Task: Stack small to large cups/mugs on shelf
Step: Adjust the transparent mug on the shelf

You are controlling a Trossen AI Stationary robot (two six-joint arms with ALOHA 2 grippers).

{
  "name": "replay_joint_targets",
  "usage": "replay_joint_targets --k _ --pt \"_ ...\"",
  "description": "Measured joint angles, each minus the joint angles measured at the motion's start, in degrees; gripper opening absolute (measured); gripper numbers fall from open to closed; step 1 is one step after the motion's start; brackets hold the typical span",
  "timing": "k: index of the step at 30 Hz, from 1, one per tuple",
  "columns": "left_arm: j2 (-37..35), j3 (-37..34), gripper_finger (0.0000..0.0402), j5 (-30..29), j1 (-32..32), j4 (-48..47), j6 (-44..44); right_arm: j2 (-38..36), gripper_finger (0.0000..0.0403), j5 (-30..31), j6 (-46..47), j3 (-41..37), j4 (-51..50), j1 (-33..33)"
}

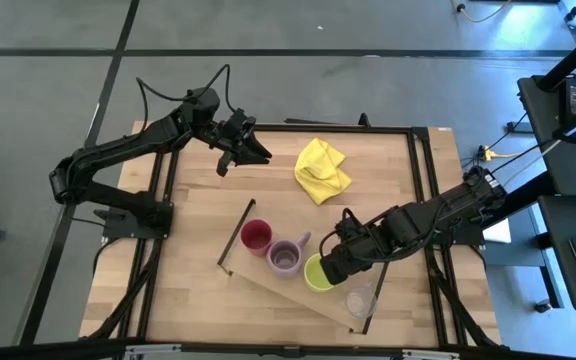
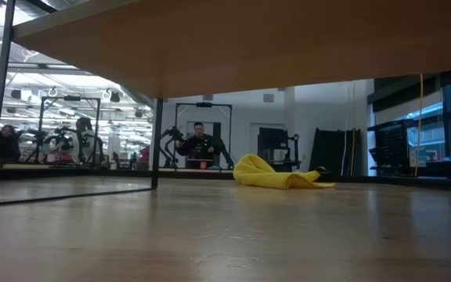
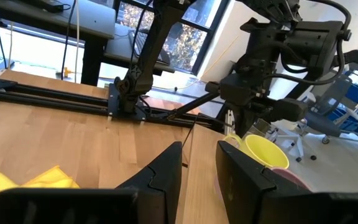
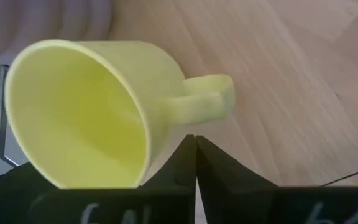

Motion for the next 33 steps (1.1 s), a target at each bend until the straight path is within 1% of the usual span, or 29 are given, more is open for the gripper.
replay_joint_targets --k 5,9,12,17,22,26,28,30,33 --pt "0.00 0.00 0.0094 0.02 -0.04 0.00 0.00 -0.63 0.0018 0.54 -0.01 0.00 -0.99 -0.02" --pt "0.02 0.00 0.0094 0.02 -0.04 0.02 0.00 -2.20 0.0006 0.62 1.31 0.00 -3.91 -0.07" --pt "0.02 0.00 0.0094 0.02 -0.04 0.02 0.00 -3.95 0.0005 0.67 3.89 0.00 -6.94 -0.07" --pt "0.02 0.00 0.0094 0.02 -0.04 0.02 0.00 -7.43 0.0004 0.80 8.28 1.25 -6.97 1.12" --pt "0.02 0.00 0.0094 0.02 -0.02 0.00 0.00 -8.24 0.0003 0.57 16.97 6.34 -7.90 6.45" --pt "0.02 0.00 0.0094 0.02 -0.02 0.02 0.02 -8.24 0.0003 -0.47 26.96 7.57 -7.13 12.82" --pt "0.02 0.00 0.0094 0.02 -0.02 0.02 0.58 -7.90 0.0002 1.70 31.15 7.60 -4.71 16.58" --pt "0.02 0.00 0.0094 0.02 -0.02 0.01 1.39 -6.96 0.0002 5.56 35.83 7.63 -3.35 19.87" --pt "0.02 0.00 0.0094 0.03 -0.02 0.02 1.53 -4.48 0.0002 9.12 37.00 7.63 -0.50 22.37"
